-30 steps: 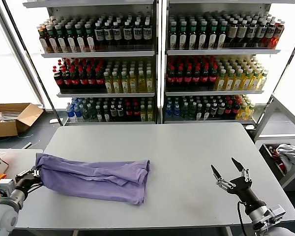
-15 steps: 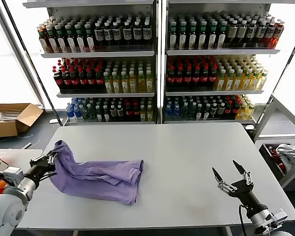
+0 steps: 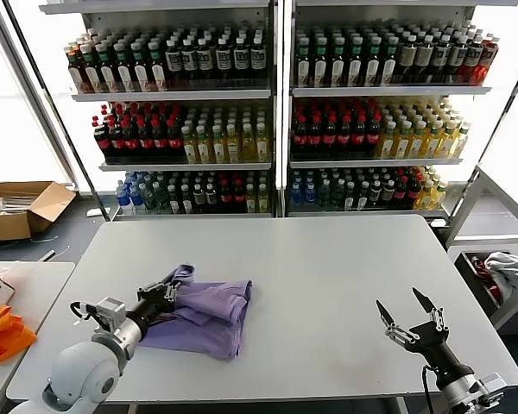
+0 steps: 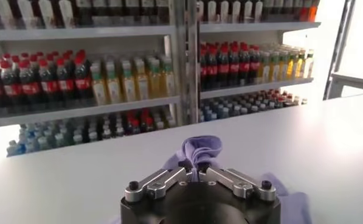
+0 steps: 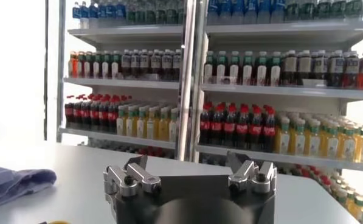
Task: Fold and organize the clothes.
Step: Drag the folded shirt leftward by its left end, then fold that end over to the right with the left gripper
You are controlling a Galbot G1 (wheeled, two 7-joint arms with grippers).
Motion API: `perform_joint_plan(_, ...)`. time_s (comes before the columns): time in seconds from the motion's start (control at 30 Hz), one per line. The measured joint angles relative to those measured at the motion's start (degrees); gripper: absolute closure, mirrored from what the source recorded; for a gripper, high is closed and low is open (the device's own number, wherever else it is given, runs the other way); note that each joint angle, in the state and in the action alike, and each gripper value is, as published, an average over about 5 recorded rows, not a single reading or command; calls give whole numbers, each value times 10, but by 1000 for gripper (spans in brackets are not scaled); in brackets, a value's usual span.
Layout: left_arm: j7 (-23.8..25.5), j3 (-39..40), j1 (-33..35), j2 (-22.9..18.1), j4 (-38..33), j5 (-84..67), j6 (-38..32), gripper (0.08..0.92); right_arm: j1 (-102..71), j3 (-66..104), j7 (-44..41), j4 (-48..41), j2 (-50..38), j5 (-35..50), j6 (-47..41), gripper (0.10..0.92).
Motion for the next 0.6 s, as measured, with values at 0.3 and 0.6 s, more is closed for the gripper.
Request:
perform_joint_plan(0.3, -16, 86, -48, -40, 27, 14, 9, 896, 0, -3, -2, 0, 5, -3, -1, 203)
perform_joint_plan(0.6, -13, 118, -61, -70, 49, 35, 14, 753, 1, -2, -3, -2, 4, -1, 0, 203)
